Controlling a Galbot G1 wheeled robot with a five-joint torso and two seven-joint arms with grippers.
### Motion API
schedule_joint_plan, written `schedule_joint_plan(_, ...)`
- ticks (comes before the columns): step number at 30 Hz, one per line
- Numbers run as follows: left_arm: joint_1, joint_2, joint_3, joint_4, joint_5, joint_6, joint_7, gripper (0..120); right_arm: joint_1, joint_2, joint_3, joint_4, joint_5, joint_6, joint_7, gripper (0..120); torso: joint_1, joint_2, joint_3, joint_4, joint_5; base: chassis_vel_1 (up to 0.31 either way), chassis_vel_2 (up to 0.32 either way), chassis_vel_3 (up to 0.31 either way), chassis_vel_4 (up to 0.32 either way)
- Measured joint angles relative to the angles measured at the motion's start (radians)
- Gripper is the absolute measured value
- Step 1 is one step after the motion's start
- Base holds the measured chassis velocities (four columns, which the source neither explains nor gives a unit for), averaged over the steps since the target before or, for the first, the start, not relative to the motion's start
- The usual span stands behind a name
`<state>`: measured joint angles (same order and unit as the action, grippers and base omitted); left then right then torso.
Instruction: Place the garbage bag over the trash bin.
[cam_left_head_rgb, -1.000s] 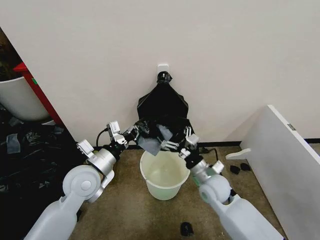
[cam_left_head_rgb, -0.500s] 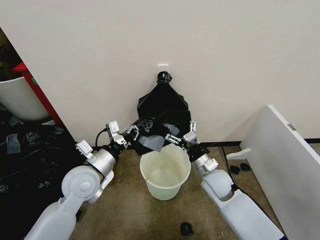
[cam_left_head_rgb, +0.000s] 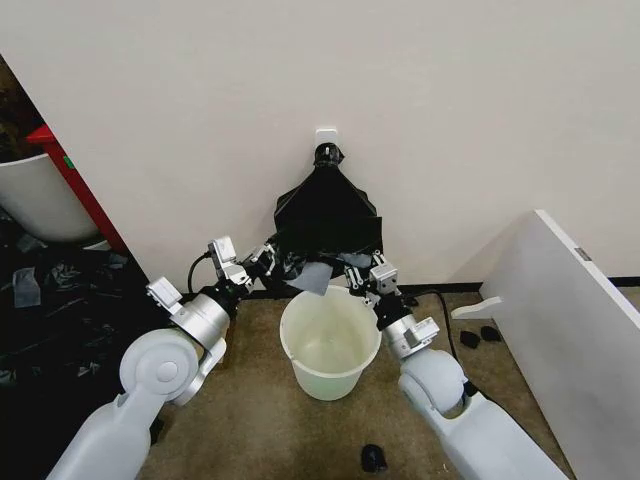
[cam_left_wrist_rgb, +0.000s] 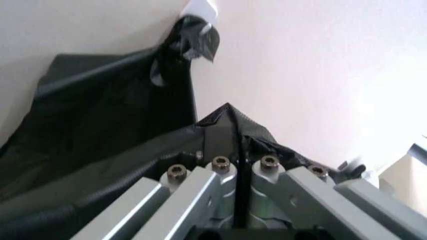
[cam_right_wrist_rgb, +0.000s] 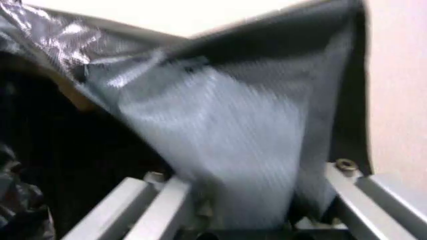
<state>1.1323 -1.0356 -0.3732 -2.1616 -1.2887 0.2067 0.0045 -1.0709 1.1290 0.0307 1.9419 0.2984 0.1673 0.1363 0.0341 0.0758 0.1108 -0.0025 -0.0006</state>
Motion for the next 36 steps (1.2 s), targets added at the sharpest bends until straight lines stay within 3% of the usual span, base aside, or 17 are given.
schedule_joint_plan(2,-0.009,-0.006,-0.008,0.001,-0.005,-0.015,0.001,0,-0.011,-0.011,0.008,0.002,0.0,-0.009,-0.002,0,0.0,0.0,0.0,0.0,0.0,0.0,0.0,0.0,0.0)
schedule_joint_plan(11,-0.06,-0.02,-0.035,0.043,-0.042,-0.063,-0.005,0,-0.082,-0.074,0.047,-0.013,-0.107,0.063,-0.133,0,0.0,0.0,0.0,-0.0002,0.0,0.0,0.0,0.0,0.0)
schedule_joint_plan(15,-0.075,-0.02,-0.04,0.07,-0.047,-0.075,-0.011,0,-0.113,-0.101,0.076,-0.047,-0.142,0.174,-0.286,0,0.0,0.0,0.0,0.0,0.0001,0.0,0.0,0.0,0.0)
schedule_joint_plan(17,-0.082,-0.02,-0.044,0.089,-0.05,-0.08,-0.016,0,-0.136,-0.12,0.122,-0.085,-0.151,0.284,-0.451,0,0.0,0.0,0.0,-0.0001,0.0001,0.0,0.0,0.0,0.0)
schedule_joint_plan(21,-0.084,-0.019,-0.046,0.103,-0.05,-0.081,-0.019,0,-0.15,-0.132,0.172,-0.118,-0.155,0.358,-0.581,0,0.0,0.0,0.0,-0.0002,0.0001,0.0,0.0,0.0,0.0)
schedule_joint_plan(23,-0.085,-0.017,-0.048,0.117,-0.051,-0.081,-0.023,0,-0.157,-0.141,0.237,-0.155,-0.162,0.415,-0.715,0,0.0,0.0,0.0,0.0,0.0001,0.0,0.0,0.0,0.0)
schedule_joint_plan(28,-0.088,-0.013,-0.051,0.131,-0.051,-0.082,-0.025,0,-0.163,-0.147,0.292,-0.178,-0.164,0.448,-0.816,0,0.0,0.0,0.0,-0.0001,0.0001,0.0,0.0,0.0,0.0)
schedule_joint_plan(31,-0.09,-0.005,-0.059,0.141,-0.05,-0.088,-0.028,0,-0.167,-0.148,0.352,-0.202,-0.145,0.471,-0.958,0,0.0,0.0,0.0,0.0001,0.0,0.0,0.0,0.0,0.0)
schedule_joint_plan(36,-0.084,0.001,-0.062,0.14,-0.051,-0.089,-0.027,0,-0.166,-0.149,0.386,-0.22,-0.145,0.485,-1.019,0,0.0,0.0,0.0,-0.0001,0.0003,0.0,0.0,0.0,0.0)
